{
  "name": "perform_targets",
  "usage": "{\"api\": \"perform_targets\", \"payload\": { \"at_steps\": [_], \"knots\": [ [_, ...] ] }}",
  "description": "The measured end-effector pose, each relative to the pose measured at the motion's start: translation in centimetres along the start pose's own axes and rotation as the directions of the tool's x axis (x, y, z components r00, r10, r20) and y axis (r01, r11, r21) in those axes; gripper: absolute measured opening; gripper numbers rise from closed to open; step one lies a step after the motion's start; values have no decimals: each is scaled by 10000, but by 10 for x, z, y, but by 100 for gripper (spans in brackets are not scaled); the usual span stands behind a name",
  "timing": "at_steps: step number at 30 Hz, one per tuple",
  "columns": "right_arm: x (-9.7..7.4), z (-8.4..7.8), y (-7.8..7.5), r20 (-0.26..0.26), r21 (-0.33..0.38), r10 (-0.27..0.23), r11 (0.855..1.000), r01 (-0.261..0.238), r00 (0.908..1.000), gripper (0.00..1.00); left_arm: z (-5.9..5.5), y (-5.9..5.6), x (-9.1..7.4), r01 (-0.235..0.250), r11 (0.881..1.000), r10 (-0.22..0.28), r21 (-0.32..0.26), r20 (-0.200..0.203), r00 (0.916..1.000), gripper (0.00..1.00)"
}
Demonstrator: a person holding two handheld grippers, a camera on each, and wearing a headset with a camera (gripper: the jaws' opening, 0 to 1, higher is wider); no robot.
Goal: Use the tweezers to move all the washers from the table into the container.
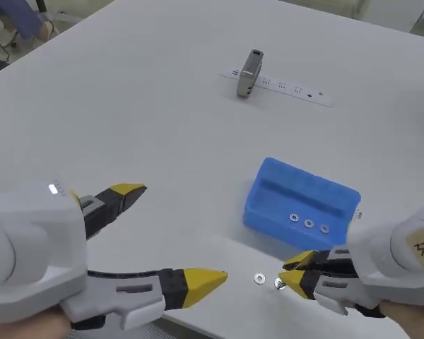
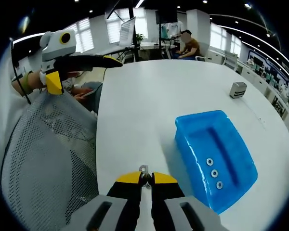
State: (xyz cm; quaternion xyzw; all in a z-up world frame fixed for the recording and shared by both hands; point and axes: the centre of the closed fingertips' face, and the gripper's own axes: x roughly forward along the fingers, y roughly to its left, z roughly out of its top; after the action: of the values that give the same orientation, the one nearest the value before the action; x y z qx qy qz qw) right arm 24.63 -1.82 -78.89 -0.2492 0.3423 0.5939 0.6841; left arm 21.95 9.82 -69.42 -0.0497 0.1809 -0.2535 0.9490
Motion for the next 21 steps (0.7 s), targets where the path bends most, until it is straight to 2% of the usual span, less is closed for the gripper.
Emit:
{"api": "perform_targets", "payload": {
  "at_steps": [4, 6, 12, 21],
  "knots": [
    [-5, 4, -3, 167, 60, -84, 9999, 84, 9998, 3, 1, -1, -1, 16, 10000, -16, 41, 16, 10000, 94],
    [-10, 9, -5, 363, 284, -58, 9996, 47, 9993, 3, 2, -1, -1, 2, 10000, -2, 27, 43, 10000, 94],
    [-30, 27, -17, 796, 364, -263, 9991, 235, 9965, 3, 1, 0, -2, -15, 10000, 15, 15, 25, 10000, 94],
    [-47, 58, -50, 1774, 1084, -696, 9928, 508, 9817, 3, 1, -1, -1, 37, 10000, -37, 4, 39, 10000, 93]
  ]
}}
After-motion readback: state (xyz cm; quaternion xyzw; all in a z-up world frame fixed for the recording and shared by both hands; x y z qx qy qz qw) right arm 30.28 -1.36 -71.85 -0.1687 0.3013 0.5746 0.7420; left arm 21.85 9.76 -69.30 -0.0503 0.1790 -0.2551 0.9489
